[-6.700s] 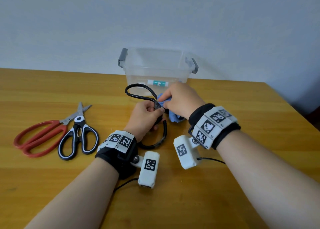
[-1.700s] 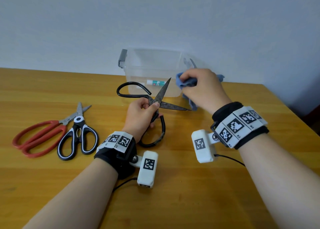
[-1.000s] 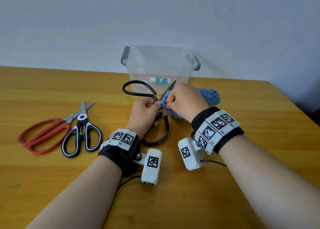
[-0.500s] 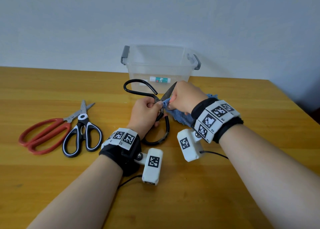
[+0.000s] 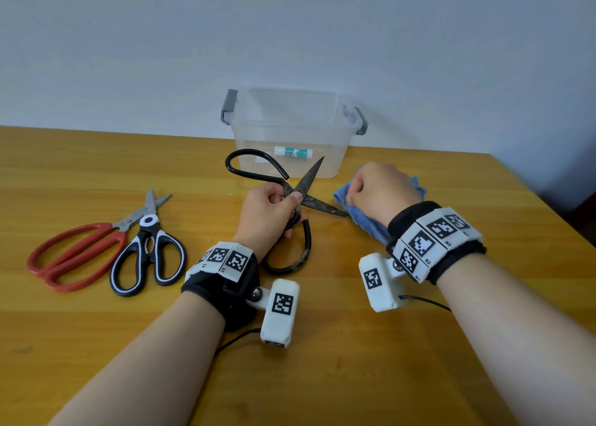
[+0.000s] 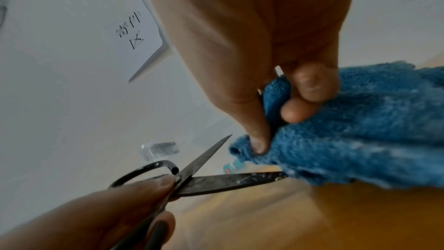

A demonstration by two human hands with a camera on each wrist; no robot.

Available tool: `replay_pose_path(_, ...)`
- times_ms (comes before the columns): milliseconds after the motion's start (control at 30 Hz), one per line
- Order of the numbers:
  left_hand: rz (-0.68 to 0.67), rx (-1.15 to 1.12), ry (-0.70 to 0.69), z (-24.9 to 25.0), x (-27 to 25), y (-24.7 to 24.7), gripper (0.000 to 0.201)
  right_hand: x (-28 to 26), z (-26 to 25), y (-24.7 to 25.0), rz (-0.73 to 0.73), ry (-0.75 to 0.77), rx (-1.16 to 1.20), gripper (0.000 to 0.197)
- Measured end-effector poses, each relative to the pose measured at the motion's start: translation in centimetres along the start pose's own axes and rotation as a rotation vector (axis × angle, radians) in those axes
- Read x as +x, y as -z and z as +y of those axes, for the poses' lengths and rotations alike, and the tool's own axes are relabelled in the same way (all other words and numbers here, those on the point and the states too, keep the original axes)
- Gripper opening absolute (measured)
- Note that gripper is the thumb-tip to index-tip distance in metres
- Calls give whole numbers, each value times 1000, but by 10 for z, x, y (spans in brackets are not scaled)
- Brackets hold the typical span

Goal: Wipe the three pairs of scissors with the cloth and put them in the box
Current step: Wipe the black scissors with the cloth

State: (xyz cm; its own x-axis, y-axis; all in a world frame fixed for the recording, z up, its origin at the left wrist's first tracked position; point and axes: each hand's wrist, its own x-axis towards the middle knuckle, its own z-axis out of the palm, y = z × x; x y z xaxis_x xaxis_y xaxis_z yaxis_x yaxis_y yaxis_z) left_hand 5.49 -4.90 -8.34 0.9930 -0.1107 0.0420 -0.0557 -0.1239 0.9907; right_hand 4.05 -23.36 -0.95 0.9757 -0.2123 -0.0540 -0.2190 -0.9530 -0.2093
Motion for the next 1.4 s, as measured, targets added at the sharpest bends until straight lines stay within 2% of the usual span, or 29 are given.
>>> replay_pose_path(67,7,-67,26,4,-2,-1,35,-5,0,5,126,26,105,23)
replay_pose_path(133,26,-137,58,8,-4,-2,28,-13,0,12,248,36,211,18)
replay_pose_path(267,60,-288,79,13,-8,1,26,-16,5,24,335,-3,308,25)
replay_pose_path(400,118,-453,46,16,-8,6,27,-14,10,22,279,-63,433,27)
replay_pose_path(567,148,-686,8,19,-5,6,11,-11,8,9,192,0,689,28)
replay_pose_path(767,67,-748,0,17,-4,6,14,-5,-16,-20,-95,125,1211,13)
replay_pose_path(833,48,-758,-1,16,-3,6,8,-4,-23,-32,-100,159,1322,11)
replay_pose_path(1000,10,-719,18,13,-1,2,12,0,-21,-54,-88,141,1526,12)
replay_pose_path(1067,-6,-674,16,11,-1,0,20,3,-20,-59,-58,116,1567,12)
replay_pose_path(1133,-12,-635,-1,9,-1,-1,29,6,-20,-64,-17,118,1570,15)
replay_pose_path(1233,-28,-603,-22,9,-1,-1,17,6,-20,-68,6,138,1547,11)
replay_pose_path(1333,-41,-628,-9,9,-1,-2,14,4,-23,-68,28,132,1541,27)
replay_pose_path(1400,-62,-661,8,10,-1,-1,14,3,-25,-67,37,121,1533,27)
